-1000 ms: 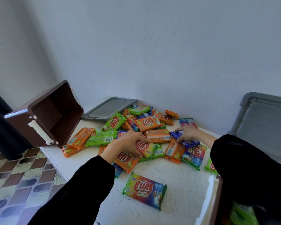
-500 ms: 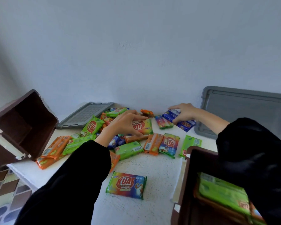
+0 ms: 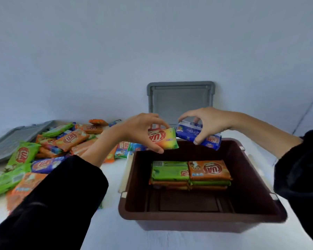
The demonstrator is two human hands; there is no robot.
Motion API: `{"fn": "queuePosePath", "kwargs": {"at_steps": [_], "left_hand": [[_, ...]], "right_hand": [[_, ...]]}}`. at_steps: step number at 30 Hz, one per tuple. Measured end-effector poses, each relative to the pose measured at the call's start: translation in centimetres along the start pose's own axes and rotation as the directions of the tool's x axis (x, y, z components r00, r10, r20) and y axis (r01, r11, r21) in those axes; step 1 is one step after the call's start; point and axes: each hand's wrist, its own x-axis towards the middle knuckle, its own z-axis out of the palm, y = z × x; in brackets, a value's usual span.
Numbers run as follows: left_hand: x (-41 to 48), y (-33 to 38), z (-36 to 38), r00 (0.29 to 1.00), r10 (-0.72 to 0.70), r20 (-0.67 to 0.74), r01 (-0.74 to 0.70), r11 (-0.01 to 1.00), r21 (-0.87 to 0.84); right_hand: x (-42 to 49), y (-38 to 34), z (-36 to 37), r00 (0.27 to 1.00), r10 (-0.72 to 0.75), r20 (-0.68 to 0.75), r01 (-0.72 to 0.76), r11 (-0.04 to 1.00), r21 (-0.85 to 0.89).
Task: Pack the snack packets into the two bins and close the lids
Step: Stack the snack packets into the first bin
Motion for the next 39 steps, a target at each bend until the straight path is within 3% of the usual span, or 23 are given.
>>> {"fn": "queuePosePath", "kwargs": {"at_steps": [5, 9, 14, 19, 24, 30, 39], "left_hand": [[1.4, 3.1, 3.2, 0.992, 0.051, 0.113, -0.06, 0.995, 0.084], [2.0, 3.7, 5.8, 0.985, 0.016, 0.173, -0.053, 0.976, 0.213], [1.6, 4.2, 7.3, 0.994, 0.043, 0.101, -0.083, 0.901, 0.425], [1.3, 4.2, 8.3, 0.988, 0.072, 0.138, -0.13, 0.871, 0.473], [1.4, 4.4, 8.1, 0.985, 0.137, 0.106, -0.173, 0.795, 0.582], [1.6, 4.2, 8.3, 0.987, 0.113, 0.111, -0.153, 0.86, 0.487], [2.2, 4.1, 8.5, 0.984, 0.086, 0.156, -0.138, 0.922, 0.362]], "right_hand": [[-3.6, 2.4, 3.0, 0.997, 0.004, 0.074, -0.007, 0.999, 0.032], [-4.1, 3.1, 6.4, 0.998, -0.035, 0.042, 0.037, 0.998, -0.045], [-3.5, 3.3, 9.4, 0.998, -0.04, -0.054, 0.033, 0.992, -0.125], [-3.8, 3.4, 10.3, 0.985, -0.056, -0.162, 0.039, 0.993, -0.11], [-3.4, 3.3, 10.2, 0.991, -0.057, -0.12, 0.038, 0.988, -0.152], [-2.9, 2.9, 10.3, 0.985, -0.057, -0.16, 0.027, 0.983, -0.184], [-2.3, 2.8, 9.6, 0.994, -0.052, -0.099, 0.039, 0.99, -0.136]]}}
